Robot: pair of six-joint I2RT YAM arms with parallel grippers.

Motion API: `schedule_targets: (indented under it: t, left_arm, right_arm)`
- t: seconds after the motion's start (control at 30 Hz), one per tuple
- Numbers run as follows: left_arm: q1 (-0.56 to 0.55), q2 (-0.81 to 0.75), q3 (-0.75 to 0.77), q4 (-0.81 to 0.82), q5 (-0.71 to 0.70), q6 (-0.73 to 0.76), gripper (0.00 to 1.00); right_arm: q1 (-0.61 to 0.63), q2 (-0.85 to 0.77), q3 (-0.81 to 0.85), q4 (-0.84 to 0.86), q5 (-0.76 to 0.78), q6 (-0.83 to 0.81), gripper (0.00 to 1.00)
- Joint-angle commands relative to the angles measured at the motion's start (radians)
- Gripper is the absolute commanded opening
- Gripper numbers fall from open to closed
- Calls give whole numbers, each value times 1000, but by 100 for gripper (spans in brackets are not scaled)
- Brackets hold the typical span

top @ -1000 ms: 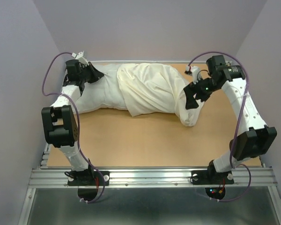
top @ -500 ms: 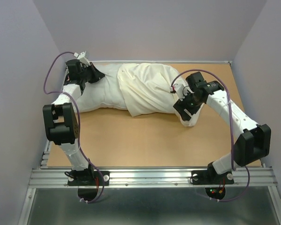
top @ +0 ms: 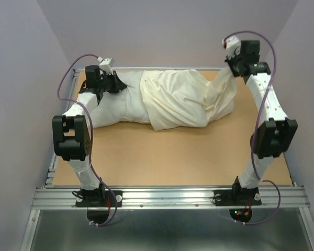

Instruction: Put the pillow into the pillowcase

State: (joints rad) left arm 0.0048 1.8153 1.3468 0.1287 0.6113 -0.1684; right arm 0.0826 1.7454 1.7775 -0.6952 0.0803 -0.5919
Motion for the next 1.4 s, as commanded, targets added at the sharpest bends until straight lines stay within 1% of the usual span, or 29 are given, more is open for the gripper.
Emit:
schedule_targets:
  t: [0.0, 0.03, 0.07, 0.1, 0.17, 0.23, 0.27, 0.33, 0.37, 0.4, 0.43, 0.47, 0.5, 0.57, 0.6, 0.63, 0.67, 0.7, 0.73, 0.8, 0.83, 0.9, 0.93, 1.0, 1.03, 1.13, 1.27, 1.33, 1.37]
  left_arm:
    - [-112, -48, 32, -77, 103, 129, 0]
    - [-126, -45, 20, -78, 113, 119, 0]
    - [-131, -42, 17, -78, 128, 107, 0]
    - [-135, -37, 9, -75, 158, 71, 0]
    - [-138, -37, -5, -45, 169, 23, 0]
    - [-138, -36, -28, 14, 162, -52, 0]
    - [-137, -37, -31, 31, 142, -71, 0]
    - [-132, -36, -37, 60, 121, -112, 0]
    - [-129, -37, -34, 63, 113, -117, 0]
    - [-126, -42, -23, 65, 107, -114, 13]
    - [-127, -45, -14, 42, 116, -70, 21]
    - [-127, -53, 0, 25, 125, -31, 38]
    - [-127, -83, 14, 11, 140, 7, 46]
    - [-131, -123, 31, -59, 160, 123, 57]
    - [-138, -161, 50, -157, 168, 274, 75]
    - [-144, -180, 61, -220, 173, 379, 80]
    - [-153, -195, 72, -288, 174, 480, 89]
    - [-164, -224, 78, -358, 157, 695, 90]
    - [-199, -238, 78, -496, 142, 799, 90]
    - [-245, -299, 2, -570, 49, 1038, 93]
    - [-303, -322, -38, -593, 13, 1096, 99]
    - [-369, -388, -133, -548, -118, 1168, 99]
    - [-403, -404, -226, -472, -167, 1191, 99]
    - [-488, -428, -308, -381, -273, 1196, 99]
    - [-511, -444, -392, -263, -310, 1189, 99]
    - [-591, -403, -506, -85, -480, 1198, 99]
    - [-595, -285, -499, 32, -657, 1146, 99]
    - [-594, -232, -448, 37, -670, 1135, 87]
    - [-594, -222, -425, 25, -664, 1129, 62]
  right_arm:
    - [-144, 367, 415, 361, 243, 84, 43]
    - [-139, 463, 527, 279, 275, 61, 93]
    - [-132, 532, 768, 205, 280, 47, 100]
    - [-129, 608, 846, 141, 260, 40, 100]
    - [-127, 573, 866, 19, 161, 61, 100]
    - [-127, 352, 575, 11, 39, 99, 100]
    - [-127, 259, 372, 11, -140, 109, 100]
    - [-118, 116, 184, -12, -302, 62, 100]
    - [-84, -12, 116, -15, -342, 47, 100]
    - [-51, -55, 14, -44, -364, 41, 100]
    - [7, -94, -18, -67, -385, 31, 100]
    - [31, -147, -51, -82, -420, 38, 100]
    - [52, -170, -79, -98, -445, 58, 98]
    - [127, -193, -153, -118, -485, 99, 93]
    - [153, -201, -176, -119, -487, 128, 89]
    - [173, -199, -205, -118, -488, 138, 87]
    - [204, -193, -252, -112, -487, 148, 85]
    - [216, -176, -279, -101, -469, 164, 84]
    - [221, -158, -297, -54, -444, 209, 81]
    - [221, -80, -302, -8, -343, 244, 79]
    - [221, -54, -288, 8, -315, 268, 77]
    - [220, -2, -218, 40, -237, 305, 77]
    - [218, 23, -183, 49, -231, 314, 77]
    - [217, 84, -130, 54, -215, 348, 77]
    - [217, 104, -80, 54, -215, 365, 77]
    - [212, 158, -23, 54, -214, 362, 77]
    - [169, 201, 57, 59, -260, 382, 77]
    - [154, 213, 86, 59, -289, 389, 77]
    - [145, 213, 105, 57, -292, 398, 77]
